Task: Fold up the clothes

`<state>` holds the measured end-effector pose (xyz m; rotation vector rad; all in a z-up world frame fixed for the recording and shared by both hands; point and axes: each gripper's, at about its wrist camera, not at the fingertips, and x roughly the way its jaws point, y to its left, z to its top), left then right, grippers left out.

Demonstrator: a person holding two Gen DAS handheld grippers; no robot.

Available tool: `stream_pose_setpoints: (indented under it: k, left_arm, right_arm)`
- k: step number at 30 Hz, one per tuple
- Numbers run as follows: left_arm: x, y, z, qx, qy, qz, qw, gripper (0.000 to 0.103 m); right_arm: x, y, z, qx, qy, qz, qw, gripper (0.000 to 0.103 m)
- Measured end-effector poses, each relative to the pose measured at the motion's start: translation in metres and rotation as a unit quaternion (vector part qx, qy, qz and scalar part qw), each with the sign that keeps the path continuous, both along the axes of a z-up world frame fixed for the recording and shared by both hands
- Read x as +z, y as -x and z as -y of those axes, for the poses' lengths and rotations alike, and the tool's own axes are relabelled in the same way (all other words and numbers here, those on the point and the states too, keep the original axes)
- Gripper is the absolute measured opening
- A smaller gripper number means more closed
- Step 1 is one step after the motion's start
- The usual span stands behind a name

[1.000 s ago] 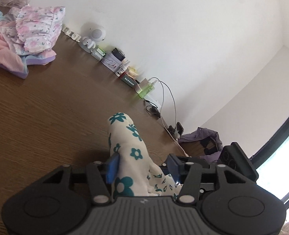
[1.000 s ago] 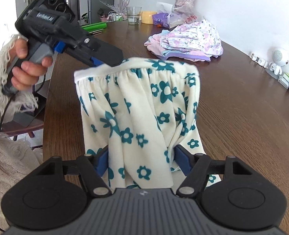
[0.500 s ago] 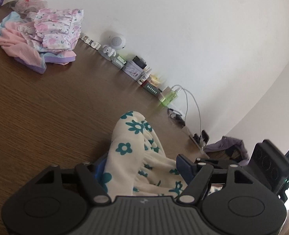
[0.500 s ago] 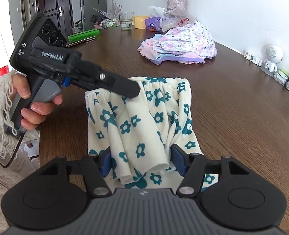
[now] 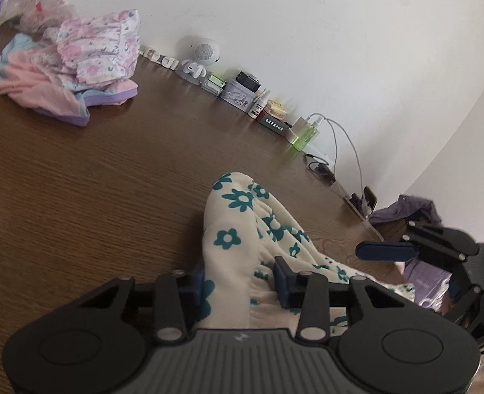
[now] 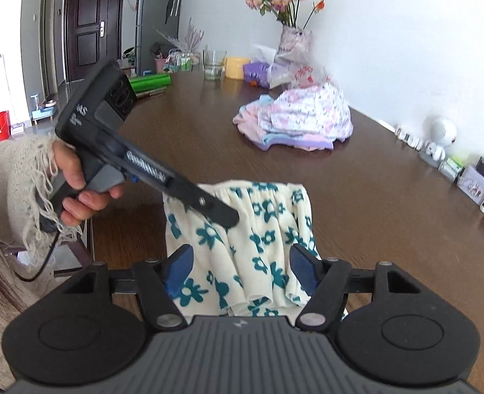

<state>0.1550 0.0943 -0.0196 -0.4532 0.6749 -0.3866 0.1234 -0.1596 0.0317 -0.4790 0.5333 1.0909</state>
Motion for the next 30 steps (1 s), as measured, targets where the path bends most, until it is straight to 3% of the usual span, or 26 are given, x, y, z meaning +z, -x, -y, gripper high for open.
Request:
stream_pose_setpoints:
  k: [1, 3, 5, 7, 9, 11, 12, 16, 20, 22, 26, 30]
  left_arm:
    - [0.003, 0.002, 0.006, -0.001, -0.021, 0.007, 0.9998, 0.038]
    - [0.009, 0.005, 0.015, -0.003, -0.056, 0.018, 0.9982, 0.038]
    - [0.012, 0.007, 0.019, -0.004, -0.066, 0.025, 0.9975, 0.038]
    - [0.012, 0.009, 0.016, -0.006, -0.049, 0.029, 0.9984, 0.04]
    - [0.008, 0.012, 0.008, -0.016, -0.002, 0.038, 0.9991, 0.053]
    - [0.003, 0.018, 0.0, -0.036, 0.056, 0.063, 0.9958, 0.078]
    - [0.0, 0.021, -0.001, -0.043, 0.073, 0.071, 0.9938, 0.081]
    - [-0.005, 0.022, 0.007, -0.027, 0.066, 0.065, 0.9953, 0.083]
    - [-0.013, 0.013, 0.013, -0.002, 0.085, 0.058, 0.9947, 0.082]
    - [-0.017, 0.01, 0.015, 0.013, 0.087, 0.061, 0.9942, 0.078]
    - [-0.022, 0.005, 0.007, 0.049, 0.107, 0.046, 0.9919, 0.049]
    - [-0.012, 0.001, 0.012, 0.044, 0.043, 0.045, 0.9971, 0.034]
  right_arm:
    - [-0.003, -0.002, -0.004, -0.004, 0.009, -0.003, 1.0, 0.039]
    - [-0.009, -0.005, -0.011, -0.014, 0.028, -0.008, 0.999, 0.008]
    - [-0.019, -0.011, -0.016, -0.026, 0.043, -0.011, 0.999, 0.008]
    - [-0.029, -0.015, -0.019, -0.029, 0.05, -0.015, 0.998, 0.008]
    - [-0.032, -0.019, -0.016, -0.037, 0.04, -0.024, 0.998, 0.008]
    - [-0.035, -0.022, -0.012, -0.047, 0.029, -0.034, 0.998, 0.007]
    - [-0.037, -0.022, -0.009, -0.05, 0.021, -0.04, 0.998, 0.007]
    - [-0.041, -0.026, 0.0, -0.061, -0.006, -0.062, 0.996, 0.008]
    - [-0.043, -0.026, 0.003, -0.064, -0.014, -0.063, 0.996, 0.008]
    - [-0.043, -0.025, 0.004, -0.065, -0.016, -0.062, 0.996, 0.008]
    - [-0.044, -0.023, 0.006, -0.068, -0.021, -0.06, 0.996, 0.008]
    - [-0.041, -0.02, 0.003, -0.066, -0.018, -0.054, 0.996, 0.009]
